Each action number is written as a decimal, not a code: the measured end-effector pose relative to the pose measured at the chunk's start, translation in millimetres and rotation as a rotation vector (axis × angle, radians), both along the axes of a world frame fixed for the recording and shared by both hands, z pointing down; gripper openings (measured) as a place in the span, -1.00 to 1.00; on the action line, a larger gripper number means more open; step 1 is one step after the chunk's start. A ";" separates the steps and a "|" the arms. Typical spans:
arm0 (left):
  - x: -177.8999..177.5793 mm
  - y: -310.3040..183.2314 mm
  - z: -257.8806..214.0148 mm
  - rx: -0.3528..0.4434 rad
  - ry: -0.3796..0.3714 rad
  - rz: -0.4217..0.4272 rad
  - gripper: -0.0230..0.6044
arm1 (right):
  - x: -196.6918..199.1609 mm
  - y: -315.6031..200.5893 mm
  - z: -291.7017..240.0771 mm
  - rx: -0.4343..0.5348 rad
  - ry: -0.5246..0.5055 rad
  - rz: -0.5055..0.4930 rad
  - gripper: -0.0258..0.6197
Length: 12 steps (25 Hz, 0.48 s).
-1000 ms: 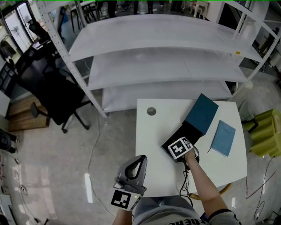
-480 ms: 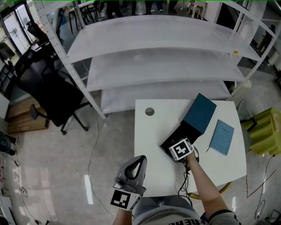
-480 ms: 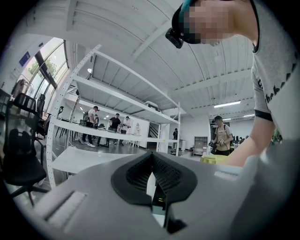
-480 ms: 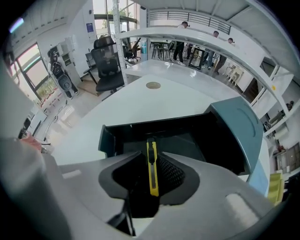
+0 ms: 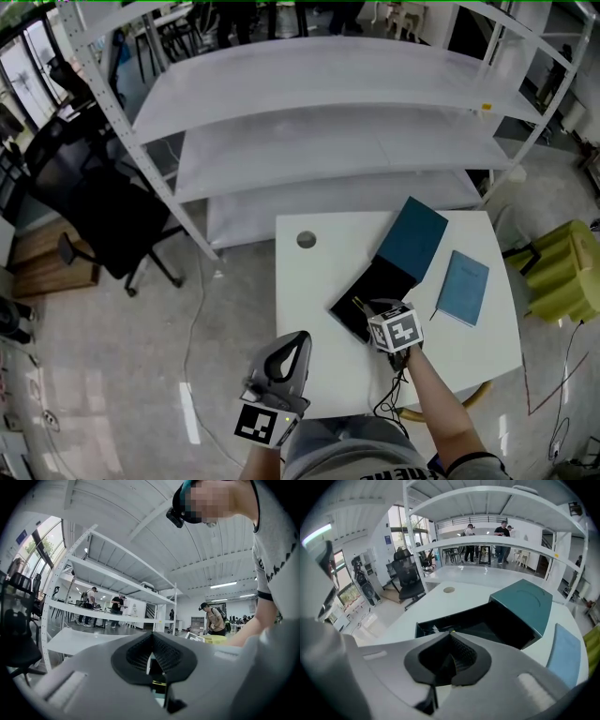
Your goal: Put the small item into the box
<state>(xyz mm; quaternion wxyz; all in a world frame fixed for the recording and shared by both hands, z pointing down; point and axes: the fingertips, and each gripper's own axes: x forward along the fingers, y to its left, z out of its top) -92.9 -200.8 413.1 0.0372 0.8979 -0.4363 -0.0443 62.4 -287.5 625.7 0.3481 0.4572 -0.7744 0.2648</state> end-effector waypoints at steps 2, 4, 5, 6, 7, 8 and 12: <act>4.5 2.0 -1.3 0.001 -0.002 0.007 -0.88 | 0.1 4.5 -8.7 0.025 -0.047 0.005 -0.92; 8.1 3.4 -2.5 0.001 -0.004 0.011 -0.88 | 0.6 9.3 -17.1 0.047 -0.085 0.011 -0.92; 9.6 3.7 -3.2 0.001 -0.005 0.013 -0.87 | 0.7 11.2 -21.5 0.061 -0.098 0.012 -0.92; 11.2 4.0 -3.9 0.001 -0.006 0.015 -0.88 | 1.0 13.3 -25.5 0.076 -0.105 0.011 -0.92; 12.8 4.4 -4.2 0.003 -0.006 0.016 -0.87 | 1.6 15.3 -29.2 0.093 -0.110 0.009 -0.92; 14.4 5.1 -4.3 0.004 -0.007 0.017 -0.87 | 2.5 17.6 -32.6 0.111 -0.113 0.007 -0.92; 19.6 8.1 -6.0 0.011 -0.010 0.019 -0.88 | 8.4 26.6 -48.2 0.179 -0.152 0.032 -0.92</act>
